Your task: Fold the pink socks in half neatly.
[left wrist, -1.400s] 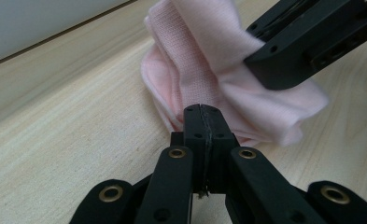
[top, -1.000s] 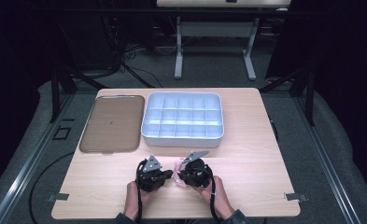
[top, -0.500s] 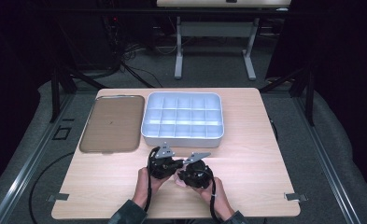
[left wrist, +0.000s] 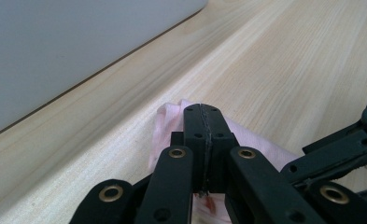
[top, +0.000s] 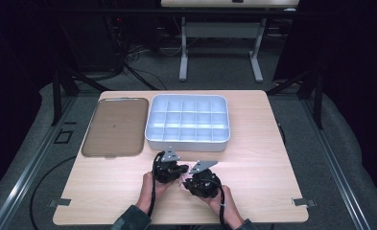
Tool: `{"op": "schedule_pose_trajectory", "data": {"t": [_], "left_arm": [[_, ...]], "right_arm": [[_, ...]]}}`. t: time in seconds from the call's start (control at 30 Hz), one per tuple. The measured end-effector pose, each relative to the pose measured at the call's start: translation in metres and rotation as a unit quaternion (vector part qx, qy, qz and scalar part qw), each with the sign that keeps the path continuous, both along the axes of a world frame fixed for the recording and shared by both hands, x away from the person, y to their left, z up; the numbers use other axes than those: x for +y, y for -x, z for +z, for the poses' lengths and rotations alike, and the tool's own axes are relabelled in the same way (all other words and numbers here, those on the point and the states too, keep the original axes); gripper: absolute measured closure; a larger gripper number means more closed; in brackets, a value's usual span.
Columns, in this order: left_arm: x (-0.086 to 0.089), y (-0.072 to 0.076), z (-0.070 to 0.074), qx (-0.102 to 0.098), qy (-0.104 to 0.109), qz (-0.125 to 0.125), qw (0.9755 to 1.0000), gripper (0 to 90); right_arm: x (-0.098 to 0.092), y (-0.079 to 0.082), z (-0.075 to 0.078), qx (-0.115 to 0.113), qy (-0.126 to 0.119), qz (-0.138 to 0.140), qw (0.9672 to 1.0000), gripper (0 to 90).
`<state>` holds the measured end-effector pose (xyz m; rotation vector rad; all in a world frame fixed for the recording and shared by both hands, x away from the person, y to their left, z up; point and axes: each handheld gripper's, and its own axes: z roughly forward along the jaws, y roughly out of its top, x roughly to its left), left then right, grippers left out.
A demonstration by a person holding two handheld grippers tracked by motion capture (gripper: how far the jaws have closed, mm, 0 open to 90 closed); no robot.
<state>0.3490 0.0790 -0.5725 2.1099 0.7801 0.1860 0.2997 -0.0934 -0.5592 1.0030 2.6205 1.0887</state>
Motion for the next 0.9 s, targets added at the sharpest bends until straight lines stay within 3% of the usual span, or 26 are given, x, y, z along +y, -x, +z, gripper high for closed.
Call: {"op": "schedule_pose_trajectory", "data": {"t": [0.2, 0.57, 0.73, 0.77, 0.9], "left_arm": [[0.003, -0.002, -0.001, 0.011, 0.008, 0.000, 0.9999, 89.9], [0.004, -0.002, -0.001, 0.015, 0.009, 0.000, 0.9998, 89.9], [0.003, -0.002, -0.001, 0.014, 0.007, 0.001, 0.9999, 89.9], [0.003, -0.001, -0.001, 0.013, 0.005, 0.002, 0.9999, 89.9], [0.002, 0.000, 0.000, 0.008, 0.000, 0.002, 1.0000, 89.9]], "right_arm": [[0.004, -0.001, -0.007, 0.000, 0.000, 0.004, 1.0000, 82.5], [-0.002, -0.004, -0.012, 0.011, -0.030, -0.002, 0.9995, 83.6], [-0.004, -0.004, -0.011, 0.019, -0.037, 0.003, 0.9991, 78.7], [-0.003, -0.002, -0.008, 0.014, -0.028, 0.000, 0.9995, 73.3], [-0.005, 0.002, -0.004, 0.014, -0.021, -0.001, 0.9997, 68.8]]}}
